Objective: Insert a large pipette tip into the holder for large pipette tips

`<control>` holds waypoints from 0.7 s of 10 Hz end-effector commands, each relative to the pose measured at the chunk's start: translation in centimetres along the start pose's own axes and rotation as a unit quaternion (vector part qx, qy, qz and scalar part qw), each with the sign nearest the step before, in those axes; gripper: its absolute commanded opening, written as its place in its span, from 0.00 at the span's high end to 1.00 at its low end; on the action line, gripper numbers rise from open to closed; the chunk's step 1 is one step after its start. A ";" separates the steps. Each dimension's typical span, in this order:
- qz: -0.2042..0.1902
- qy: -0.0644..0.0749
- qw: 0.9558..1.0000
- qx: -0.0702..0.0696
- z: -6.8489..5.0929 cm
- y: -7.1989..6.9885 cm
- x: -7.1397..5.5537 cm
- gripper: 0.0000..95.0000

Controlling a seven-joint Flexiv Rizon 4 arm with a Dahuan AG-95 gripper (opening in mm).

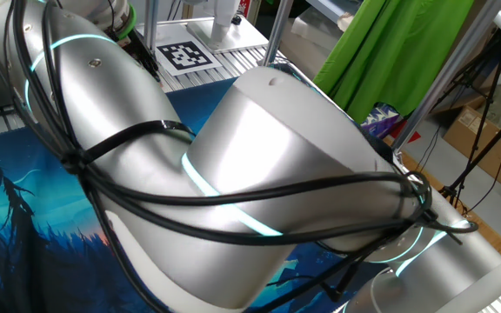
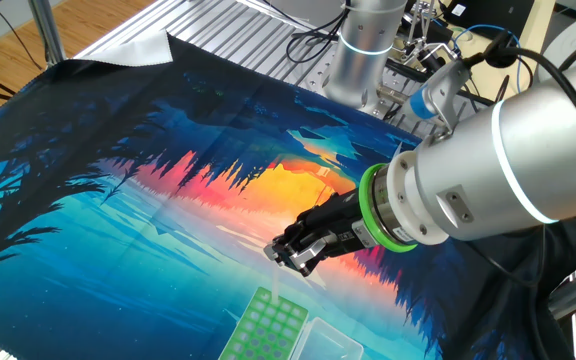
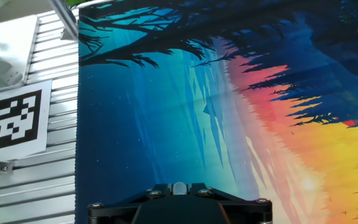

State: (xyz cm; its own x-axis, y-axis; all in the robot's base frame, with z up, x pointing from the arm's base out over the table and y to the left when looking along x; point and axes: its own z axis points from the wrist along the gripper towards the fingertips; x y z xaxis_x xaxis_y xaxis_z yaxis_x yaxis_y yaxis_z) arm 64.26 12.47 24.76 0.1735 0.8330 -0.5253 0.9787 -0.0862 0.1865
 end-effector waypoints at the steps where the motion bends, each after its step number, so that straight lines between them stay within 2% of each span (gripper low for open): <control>1: -0.001 0.002 1.000 0.001 0.1 0.1 0.0 1.00; 3: -0.002 0.003 1.000 0.002 0.2 0.1 0.1 1.00; 7: -0.008 0.001 1.000 0.001 0.2 0.6 -0.7 1.00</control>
State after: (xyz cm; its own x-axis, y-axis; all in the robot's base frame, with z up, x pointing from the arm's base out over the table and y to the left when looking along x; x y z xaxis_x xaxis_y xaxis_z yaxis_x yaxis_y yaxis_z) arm 64.75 11.71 25.06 0.1588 0.8348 -0.5271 0.9817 -0.0765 0.1745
